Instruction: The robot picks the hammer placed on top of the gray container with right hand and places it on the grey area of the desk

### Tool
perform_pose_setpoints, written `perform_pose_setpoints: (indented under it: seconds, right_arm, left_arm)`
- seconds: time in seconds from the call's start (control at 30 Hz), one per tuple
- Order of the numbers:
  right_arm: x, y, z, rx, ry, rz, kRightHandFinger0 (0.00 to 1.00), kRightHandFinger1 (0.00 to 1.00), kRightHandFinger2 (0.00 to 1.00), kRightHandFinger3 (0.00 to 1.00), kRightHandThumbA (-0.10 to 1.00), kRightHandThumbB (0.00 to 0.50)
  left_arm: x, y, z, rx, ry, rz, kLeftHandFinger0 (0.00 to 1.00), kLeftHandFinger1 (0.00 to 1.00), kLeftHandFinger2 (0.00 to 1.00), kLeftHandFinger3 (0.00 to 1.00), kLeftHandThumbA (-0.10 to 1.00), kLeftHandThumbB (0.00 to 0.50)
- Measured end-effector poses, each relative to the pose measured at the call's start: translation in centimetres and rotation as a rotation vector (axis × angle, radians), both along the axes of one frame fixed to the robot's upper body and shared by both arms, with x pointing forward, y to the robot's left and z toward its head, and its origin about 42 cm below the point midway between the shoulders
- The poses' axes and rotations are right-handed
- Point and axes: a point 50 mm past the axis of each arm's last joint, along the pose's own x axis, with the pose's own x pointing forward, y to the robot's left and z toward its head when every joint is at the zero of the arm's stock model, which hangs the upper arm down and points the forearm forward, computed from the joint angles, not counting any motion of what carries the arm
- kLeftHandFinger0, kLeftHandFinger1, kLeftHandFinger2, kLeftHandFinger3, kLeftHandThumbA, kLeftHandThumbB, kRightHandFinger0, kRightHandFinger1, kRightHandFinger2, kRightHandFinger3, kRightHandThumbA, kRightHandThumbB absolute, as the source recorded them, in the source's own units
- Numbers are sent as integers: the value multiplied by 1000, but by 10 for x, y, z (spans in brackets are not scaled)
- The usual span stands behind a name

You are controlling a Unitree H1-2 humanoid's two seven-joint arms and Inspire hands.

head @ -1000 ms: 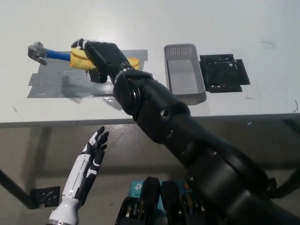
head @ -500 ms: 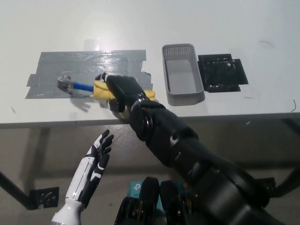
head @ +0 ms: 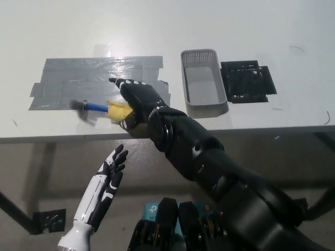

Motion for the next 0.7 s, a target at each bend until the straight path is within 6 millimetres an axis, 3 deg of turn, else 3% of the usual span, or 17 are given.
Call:
perform_pose_setpoints:
  seconds: [0.2,0.33,0.47,0.53,0.7]
  right_arm:
    - [8,2,23,18,-18,7,1000,1000,1000,1000,1000,500]
    - [15,6,57,100,-65,19,1000,1000,1000,1000,1000,500]
    - [20,12,122,246,-172,67,1000,1000,1000,1000,1000,494]
    - [19,10,150,314,-224,95,1000,1000,1000,1000,1000,447]
    - [13,-7,198,434,-338,147,1000,1000,1000,1000,1000,405]
  left_arm:
    - [2,0,1,0,-1,-2,1000,1000,1000,1000,954,74]
    - [3,-1,2,0,-4,-4,1000,1000,1000,1000,951,87]
    - [3,-1,3,-1,-5,-5,1000,1000,1000,1000,935,75]
    - [3,-2,3,-2,-5,-6,1000,1000,1000,1000,934,62]
    - [4,-2,2,-2,-2,-5,1000,1000,1000,1000,926,67]
